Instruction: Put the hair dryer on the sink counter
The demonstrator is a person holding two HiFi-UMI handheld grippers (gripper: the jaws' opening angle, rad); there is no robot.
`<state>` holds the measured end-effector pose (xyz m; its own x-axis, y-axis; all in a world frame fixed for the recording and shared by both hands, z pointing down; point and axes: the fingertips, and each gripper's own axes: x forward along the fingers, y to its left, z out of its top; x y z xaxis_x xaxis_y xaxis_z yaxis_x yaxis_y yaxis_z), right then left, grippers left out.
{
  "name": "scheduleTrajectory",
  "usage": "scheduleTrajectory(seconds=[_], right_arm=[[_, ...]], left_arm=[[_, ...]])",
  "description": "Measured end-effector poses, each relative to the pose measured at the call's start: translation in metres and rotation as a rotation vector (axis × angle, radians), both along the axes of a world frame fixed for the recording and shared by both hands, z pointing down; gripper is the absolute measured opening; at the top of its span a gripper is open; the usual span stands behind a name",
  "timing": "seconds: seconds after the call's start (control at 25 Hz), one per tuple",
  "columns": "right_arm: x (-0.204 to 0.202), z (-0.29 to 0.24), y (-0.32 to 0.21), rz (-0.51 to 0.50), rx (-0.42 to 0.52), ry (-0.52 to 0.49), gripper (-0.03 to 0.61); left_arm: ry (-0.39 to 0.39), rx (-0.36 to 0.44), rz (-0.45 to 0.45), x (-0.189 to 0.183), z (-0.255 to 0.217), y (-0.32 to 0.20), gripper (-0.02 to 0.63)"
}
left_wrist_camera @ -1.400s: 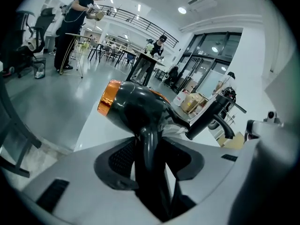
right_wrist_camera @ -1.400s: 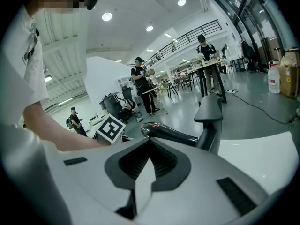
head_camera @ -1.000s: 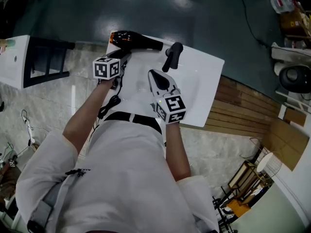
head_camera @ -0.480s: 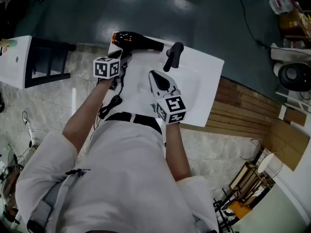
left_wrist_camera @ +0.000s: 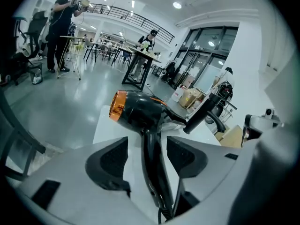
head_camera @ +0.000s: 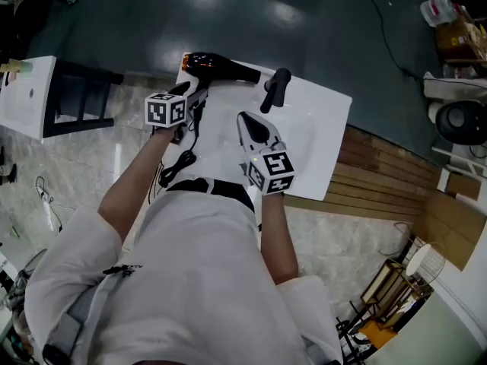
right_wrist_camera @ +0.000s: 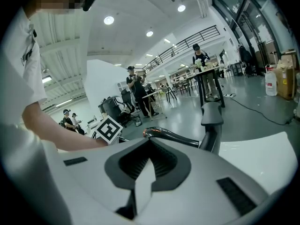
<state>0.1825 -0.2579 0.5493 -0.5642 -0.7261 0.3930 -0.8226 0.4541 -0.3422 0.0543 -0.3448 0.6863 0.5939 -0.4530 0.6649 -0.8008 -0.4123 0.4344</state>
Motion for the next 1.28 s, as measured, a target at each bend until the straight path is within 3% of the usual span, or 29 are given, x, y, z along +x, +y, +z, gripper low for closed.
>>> scheduleTrajectory(seconds=[0.36,0.88,1.28], right_arm=[[-0.003,-0.005,0.010,0.028,0.021,0.009,0.008],[-0.008,-0.024,0.033,0.090,0.070,0.028,0.008],[-0.016,-0.040,0.054,0.133,0.109,0.046,0.008]], left_arm=[[0.040,0.072,-0.002,-0.008,-0.033,0.005,0.236],[0.112,0.200,0.075,-0.012,-0.093,0.032,0.032],[0.166,0.272,0.109,-0.028,-0.131,0.054,0.003]])
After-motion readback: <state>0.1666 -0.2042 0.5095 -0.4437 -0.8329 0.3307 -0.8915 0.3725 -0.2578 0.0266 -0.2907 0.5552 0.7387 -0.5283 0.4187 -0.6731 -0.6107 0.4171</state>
